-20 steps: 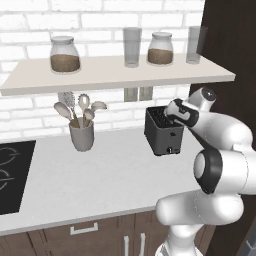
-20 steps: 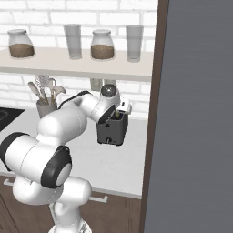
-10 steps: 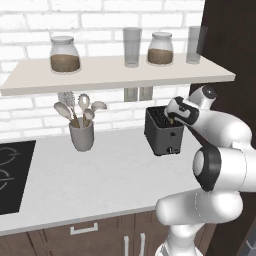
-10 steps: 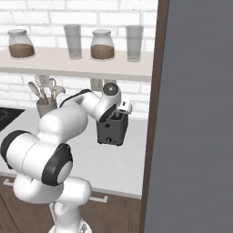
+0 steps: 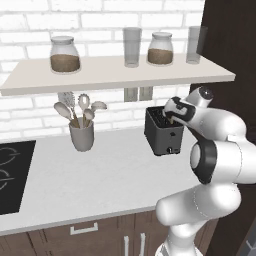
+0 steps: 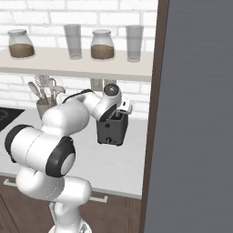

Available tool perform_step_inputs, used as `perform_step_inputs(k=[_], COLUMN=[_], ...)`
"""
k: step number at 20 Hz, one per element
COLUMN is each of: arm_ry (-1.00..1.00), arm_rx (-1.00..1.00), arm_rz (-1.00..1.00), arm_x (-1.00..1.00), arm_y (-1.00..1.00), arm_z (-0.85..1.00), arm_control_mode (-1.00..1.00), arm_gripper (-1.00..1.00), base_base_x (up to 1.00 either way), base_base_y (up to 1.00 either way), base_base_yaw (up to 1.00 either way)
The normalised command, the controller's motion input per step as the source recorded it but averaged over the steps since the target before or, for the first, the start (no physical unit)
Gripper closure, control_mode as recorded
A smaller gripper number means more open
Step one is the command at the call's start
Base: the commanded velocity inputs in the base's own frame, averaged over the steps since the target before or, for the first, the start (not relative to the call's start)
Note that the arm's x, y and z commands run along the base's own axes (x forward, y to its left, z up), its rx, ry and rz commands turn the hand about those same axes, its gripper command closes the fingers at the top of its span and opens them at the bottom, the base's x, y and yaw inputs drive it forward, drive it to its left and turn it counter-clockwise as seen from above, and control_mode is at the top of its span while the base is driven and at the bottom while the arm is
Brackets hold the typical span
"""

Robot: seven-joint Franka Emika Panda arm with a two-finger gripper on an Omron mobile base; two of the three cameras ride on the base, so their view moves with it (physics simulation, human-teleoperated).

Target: Start the toaster. Once the lever pops up, take the bread to the plate on the dining counter.

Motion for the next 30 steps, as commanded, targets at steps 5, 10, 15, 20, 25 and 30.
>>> perform_step_inputs(k=[5,10,15,20,25,30], arm_ry=[0.00,0.00,0.00,0.00,0.00,0.00], arm_rx=[0.00,0.00,0.00,0.00,0.00,0.00], arm_rz=[0.00,0.00,0.00,0.02,0.03,0.02], arm_x=[0.14,0.15,0.25,0.22,0.11,0.03], arm_y=[0.00,0.00,0.00,0.00,-0.08,-0.05], arm_z=[-0.12,-0.14,-0.11,-0.01,-0.04,-0.19], arm_control_mode=[-1.00,-1.00,-1.00,-1.00,-1.00,-1.00], arm_gripper=[-1.00,-1.00,-1.00,-1.00,-1.00,-1.00], base_base_x=[0.00,0.00,0.00,0.00,0.00,0.00], base_base_y=[0.00,0.00,0.00,0.00,0.00,0.00], base_base_yaw=[0.00,0.00,0.00,0.00,0.00,0.00])
